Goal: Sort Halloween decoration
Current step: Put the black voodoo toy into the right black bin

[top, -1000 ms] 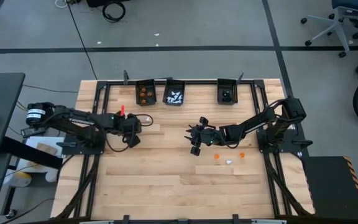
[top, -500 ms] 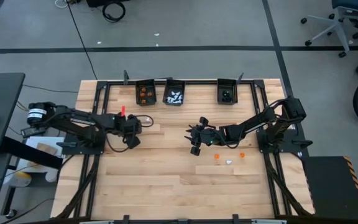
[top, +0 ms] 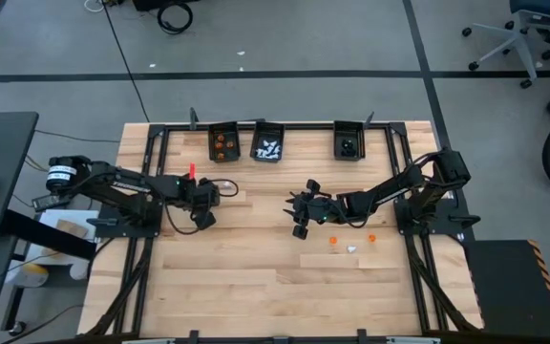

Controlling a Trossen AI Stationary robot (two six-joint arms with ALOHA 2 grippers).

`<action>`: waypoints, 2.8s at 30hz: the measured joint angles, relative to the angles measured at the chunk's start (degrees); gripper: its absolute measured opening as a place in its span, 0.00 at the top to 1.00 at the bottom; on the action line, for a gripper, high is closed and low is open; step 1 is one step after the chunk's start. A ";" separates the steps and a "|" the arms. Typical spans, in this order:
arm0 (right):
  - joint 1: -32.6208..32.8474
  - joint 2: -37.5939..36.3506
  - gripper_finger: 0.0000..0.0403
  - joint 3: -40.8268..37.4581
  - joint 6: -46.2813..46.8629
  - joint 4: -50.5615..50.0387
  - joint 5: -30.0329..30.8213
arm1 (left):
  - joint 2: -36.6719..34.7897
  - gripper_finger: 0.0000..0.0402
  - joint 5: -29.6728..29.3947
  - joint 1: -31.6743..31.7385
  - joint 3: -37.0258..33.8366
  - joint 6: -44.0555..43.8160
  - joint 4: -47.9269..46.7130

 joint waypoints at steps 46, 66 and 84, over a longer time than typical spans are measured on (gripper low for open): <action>4.01 -25.09 0.66 -5.58 9.92 -26.90 35.29 | 14.98 0.98 10.60 12.40 16.00 29.11 46.45; 11.44 -36.42 0.66 -13.62 13.23 -26.52 63.67 | 47.65 0.98 18.01 16.00 55.41 34.68 46.18; 12.90 -36.92 0.66 -13.57 11.84 -25.33 64.74 | 65.89 0.96 18.19 15.56 75.61 27.92 55.01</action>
